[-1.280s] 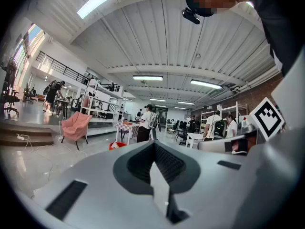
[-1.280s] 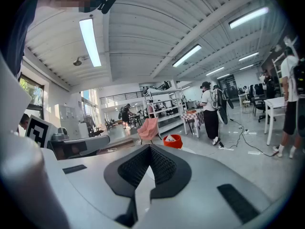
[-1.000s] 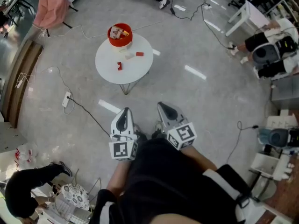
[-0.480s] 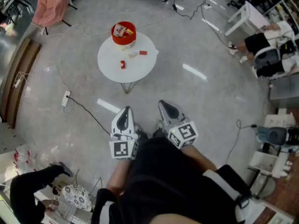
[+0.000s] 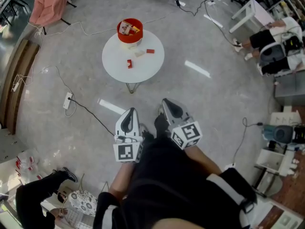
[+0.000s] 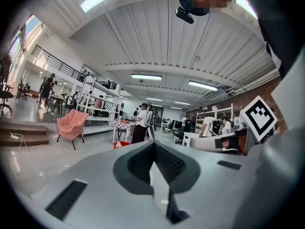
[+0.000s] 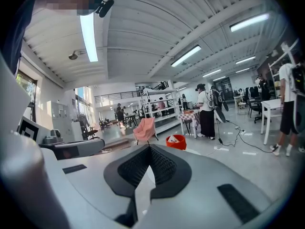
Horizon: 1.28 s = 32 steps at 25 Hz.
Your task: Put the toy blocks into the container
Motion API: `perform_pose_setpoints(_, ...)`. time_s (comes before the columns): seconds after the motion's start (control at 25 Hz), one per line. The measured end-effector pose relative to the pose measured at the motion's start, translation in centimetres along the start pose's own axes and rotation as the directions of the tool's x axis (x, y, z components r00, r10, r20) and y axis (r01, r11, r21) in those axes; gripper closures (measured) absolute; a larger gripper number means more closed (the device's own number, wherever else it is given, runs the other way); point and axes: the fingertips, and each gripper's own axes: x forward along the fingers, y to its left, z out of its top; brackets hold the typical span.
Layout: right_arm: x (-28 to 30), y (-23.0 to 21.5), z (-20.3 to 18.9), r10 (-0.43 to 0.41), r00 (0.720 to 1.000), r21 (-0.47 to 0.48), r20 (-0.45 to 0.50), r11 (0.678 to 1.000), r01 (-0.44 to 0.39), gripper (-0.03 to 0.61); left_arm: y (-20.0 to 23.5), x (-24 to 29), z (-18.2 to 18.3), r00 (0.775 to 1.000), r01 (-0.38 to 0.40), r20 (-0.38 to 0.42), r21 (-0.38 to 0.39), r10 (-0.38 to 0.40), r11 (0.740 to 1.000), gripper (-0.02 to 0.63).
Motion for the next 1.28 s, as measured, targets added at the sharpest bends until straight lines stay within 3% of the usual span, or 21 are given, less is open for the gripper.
perform_pose_setpoints(0.4,8.0,-4.8,1.0,0.024,0.999,-0.037,-0.031,0.999,-0.025,0.581,3.8,5.8,0.5,0.999,-0.036,-0.022,-0.009,0.036,0.999,0.615)
perform_pose_setpoints(0.88,21.3,-15.8,3.7,0.084,0.988,-0.062,-0.128,0.994,-0.092,0.581,7.4,21.2,3.3,0.995,-0.088,-0.049,-0.011,0.087,0.996,0.615)
perform_pose_setpoints(1.28,30.6,-21.6,0.9,0.198,0.938,-0.084,-0.285,0.97,-0.23,0.581,9.0,30.1,4.5,0.982,-0.17,-0.086,-0.016,0.168,0.985,0.615)
